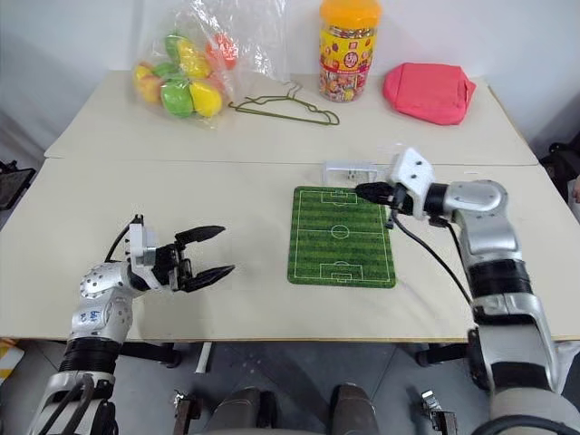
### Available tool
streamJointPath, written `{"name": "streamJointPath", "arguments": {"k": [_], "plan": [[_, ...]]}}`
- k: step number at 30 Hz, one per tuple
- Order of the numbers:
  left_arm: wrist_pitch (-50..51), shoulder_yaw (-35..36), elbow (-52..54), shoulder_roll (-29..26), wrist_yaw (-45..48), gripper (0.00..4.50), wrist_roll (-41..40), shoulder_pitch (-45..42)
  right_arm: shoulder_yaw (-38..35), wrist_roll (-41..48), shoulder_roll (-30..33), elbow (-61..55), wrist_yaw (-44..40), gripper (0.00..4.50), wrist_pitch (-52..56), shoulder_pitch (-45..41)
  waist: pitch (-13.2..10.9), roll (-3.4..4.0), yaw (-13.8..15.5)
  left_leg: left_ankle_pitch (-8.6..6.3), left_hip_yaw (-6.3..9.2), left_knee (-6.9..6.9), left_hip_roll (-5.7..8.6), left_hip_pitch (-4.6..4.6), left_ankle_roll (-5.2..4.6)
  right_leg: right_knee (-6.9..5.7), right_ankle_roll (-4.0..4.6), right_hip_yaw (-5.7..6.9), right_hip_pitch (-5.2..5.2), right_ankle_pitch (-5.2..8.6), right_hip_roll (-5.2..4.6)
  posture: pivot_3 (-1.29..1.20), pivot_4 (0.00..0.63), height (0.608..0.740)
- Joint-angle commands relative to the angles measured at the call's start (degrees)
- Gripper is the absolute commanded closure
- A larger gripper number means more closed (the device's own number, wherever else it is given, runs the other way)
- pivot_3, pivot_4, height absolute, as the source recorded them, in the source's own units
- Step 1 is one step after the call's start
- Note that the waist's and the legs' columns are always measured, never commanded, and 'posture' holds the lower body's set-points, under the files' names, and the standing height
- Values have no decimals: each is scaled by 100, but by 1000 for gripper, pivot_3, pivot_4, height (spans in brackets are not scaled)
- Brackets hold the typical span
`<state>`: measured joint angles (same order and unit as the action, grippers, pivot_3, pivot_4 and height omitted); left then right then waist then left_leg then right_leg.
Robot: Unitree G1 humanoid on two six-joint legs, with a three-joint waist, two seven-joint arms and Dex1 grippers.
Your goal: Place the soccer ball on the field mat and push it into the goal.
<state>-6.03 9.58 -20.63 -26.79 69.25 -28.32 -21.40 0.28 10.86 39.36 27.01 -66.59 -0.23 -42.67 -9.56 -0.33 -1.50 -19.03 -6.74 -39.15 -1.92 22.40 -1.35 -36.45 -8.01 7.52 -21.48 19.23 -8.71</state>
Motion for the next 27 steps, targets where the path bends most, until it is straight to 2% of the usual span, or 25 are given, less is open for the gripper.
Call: {"name": "streamJointPath", "arguments": {"k": [1,5,14,18,22,27], "plan": [[453,261,339,-72,-471,0,-180,72,-421,428,431,-417,-243,4111,674,525,0,-1,-5,0,-1,0,0,0,0,1,0,0,0,0,0,0,150,740],[691,512,439,-184,-781,0,-230,140,-822,668,839,-164,-619,2873,466,1181,-2,1,-5,0,-7,0,1,-1,0,7,0,-2,1,0,1,0,150,740],[867,1019,370,-820,-214,0,-516,488,-1750,1253,1301,860,-1456,18,-44,1717,-5,3,-7,0,-19,3,-8,-4,1,32,0,-4,7,0,8,0,150,740],[881,1170,260,-1092,41,0,-540,690,-1867,1134,1487,1459,-1616,18,-485,1713,-10,8,1,0,-20,4,-4,-4,1,40,-1,-5,11,0,6,0,150,740],[828,1242,295,-1140,144,0,-520,796,-1846,1006,1572,1936,-1639,18,-913,1689,-11,11,-8,0,-21,3,-7,-6,1,41,-2,-6,14,0,6,0,150,740],[859,1213,395,-1129,265,0,-550,775,-1864,1004,1488,1865,-1442,18,-930,1822,-12,12,-11,0,-22,3,-9,-7,1,40,-1,-6,13,0,6,0,150,740]]}}
